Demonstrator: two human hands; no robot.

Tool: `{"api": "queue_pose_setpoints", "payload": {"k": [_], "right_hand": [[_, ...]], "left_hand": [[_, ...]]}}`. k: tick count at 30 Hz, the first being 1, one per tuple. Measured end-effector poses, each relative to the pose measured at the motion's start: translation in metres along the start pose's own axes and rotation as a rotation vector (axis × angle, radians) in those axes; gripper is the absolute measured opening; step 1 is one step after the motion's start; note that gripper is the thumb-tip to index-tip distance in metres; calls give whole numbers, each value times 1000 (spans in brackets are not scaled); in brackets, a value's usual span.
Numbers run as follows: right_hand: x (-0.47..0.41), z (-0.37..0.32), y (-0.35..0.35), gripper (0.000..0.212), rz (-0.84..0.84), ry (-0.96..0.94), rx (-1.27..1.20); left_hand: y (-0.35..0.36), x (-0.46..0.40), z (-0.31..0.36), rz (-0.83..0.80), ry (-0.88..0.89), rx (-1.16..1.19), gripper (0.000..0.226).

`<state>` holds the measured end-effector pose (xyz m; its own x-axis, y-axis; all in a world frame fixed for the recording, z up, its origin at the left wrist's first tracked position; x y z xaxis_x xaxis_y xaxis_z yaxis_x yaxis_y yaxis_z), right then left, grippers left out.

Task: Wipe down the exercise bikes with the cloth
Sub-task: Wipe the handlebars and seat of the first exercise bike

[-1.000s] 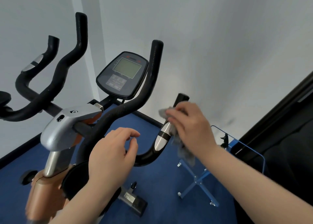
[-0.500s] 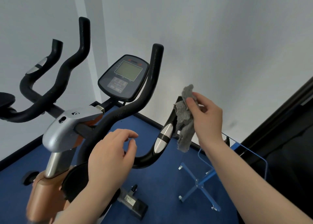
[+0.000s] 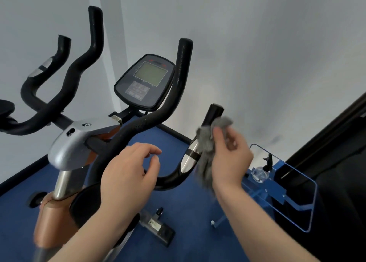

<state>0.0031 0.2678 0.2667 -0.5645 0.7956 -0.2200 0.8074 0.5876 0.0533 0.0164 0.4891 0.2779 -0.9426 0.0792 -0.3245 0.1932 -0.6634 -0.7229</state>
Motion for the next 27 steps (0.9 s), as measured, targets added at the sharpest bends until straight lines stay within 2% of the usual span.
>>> {"api": "queue_pose_setpoints", "payload": {"k": [3, 7, 9, 12, 16, 20, 23, 25, 27], "right_hand": [[-8, -22, 7, 14, -2, -229, 75], [11, -28, 9, 21, -325, -509, 361], [-4, -42, 18, 22, -396, -627, 500], [1, -56, 35, 15, -429, -737, 708], [77, -35, 54, 8, -699, -846, 815], [90, -35, 63, 4, -794, -866, 782], [81, -37, 55, 17, -1033, -818, 721], [76, -34, 46, 28, -1152, -706, 717], [77, -32, 44, 32, -1144, -678, 713]], "left_hand": [[1, 0, 0, 0, 2, -3, 13], [-3, 2, -2, 34, -26, 35, 13], [-5, 3, -1, 57, -11, 68, 14], [-9, 5, -2, 109, 0, 172, 16], [-17, 12, -6, 230, 19, 262, 19], [-24, 21, -17, 289, 68, 196, 22], [-31, 37, -30, 333, 116, 49, 23], [-37, 46, -40, 399, 36, -15, 24], [-39, 49, -46, 437, -40, -27, 24]]}}
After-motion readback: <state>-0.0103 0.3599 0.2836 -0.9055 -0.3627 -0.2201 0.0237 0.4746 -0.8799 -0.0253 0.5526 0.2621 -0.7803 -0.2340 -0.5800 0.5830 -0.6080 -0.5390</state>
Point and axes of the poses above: each hand's wrist, its own x-axis away from the middle knuckle, its own y-axis out of the palm, z = x × y, the point moved 6 cm from there along -x, towards the middle knuckle, and after that the axes turned 2 degrees about -y, right-handed, at the moved point
